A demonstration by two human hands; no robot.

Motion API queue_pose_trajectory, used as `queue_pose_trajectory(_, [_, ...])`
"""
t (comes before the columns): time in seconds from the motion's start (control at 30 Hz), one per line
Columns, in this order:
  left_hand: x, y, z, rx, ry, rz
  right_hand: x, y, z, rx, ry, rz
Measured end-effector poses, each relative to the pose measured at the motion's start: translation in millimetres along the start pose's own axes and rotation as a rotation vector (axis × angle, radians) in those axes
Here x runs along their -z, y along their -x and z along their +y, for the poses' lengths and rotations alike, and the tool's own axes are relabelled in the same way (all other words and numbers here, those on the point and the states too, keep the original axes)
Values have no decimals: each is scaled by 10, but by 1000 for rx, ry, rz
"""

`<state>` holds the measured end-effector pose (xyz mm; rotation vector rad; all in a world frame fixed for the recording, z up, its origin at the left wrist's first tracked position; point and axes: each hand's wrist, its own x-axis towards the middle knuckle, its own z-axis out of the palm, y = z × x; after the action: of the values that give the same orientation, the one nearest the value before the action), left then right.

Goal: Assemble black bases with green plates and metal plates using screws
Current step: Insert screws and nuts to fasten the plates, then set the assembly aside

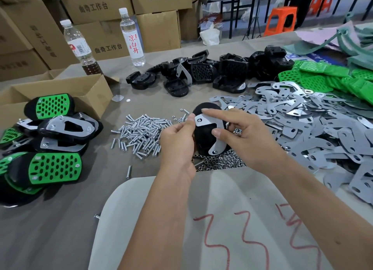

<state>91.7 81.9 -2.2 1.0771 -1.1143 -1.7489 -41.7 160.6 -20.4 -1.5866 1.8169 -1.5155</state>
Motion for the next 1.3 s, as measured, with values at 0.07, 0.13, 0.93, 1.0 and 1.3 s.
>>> queue_pose_trajectory(0.07, [-3, -8, 4, 5, 6, -14, -17, -7, -19, -12, -26, 26])
queue_pose_trajectory(0.13, [10, -15, 17, 7, -5, -70, -1, -10, -40, -31, -53, 46])
queue_pose_trajectory(0.93, [3, 3, -1, -111, 26, -205, 62, -28, 28, -322, -589, 71])
queue_pose_trajectory(1.0, [-1, -3, -5, -118, 21, -188, 49, -32, 31, -302, -573, 71])
queue_pose_trajectory(1.3, [-28, -13, 1, -125, -7, -174, 15, -15, 13, -215, -483, 158])
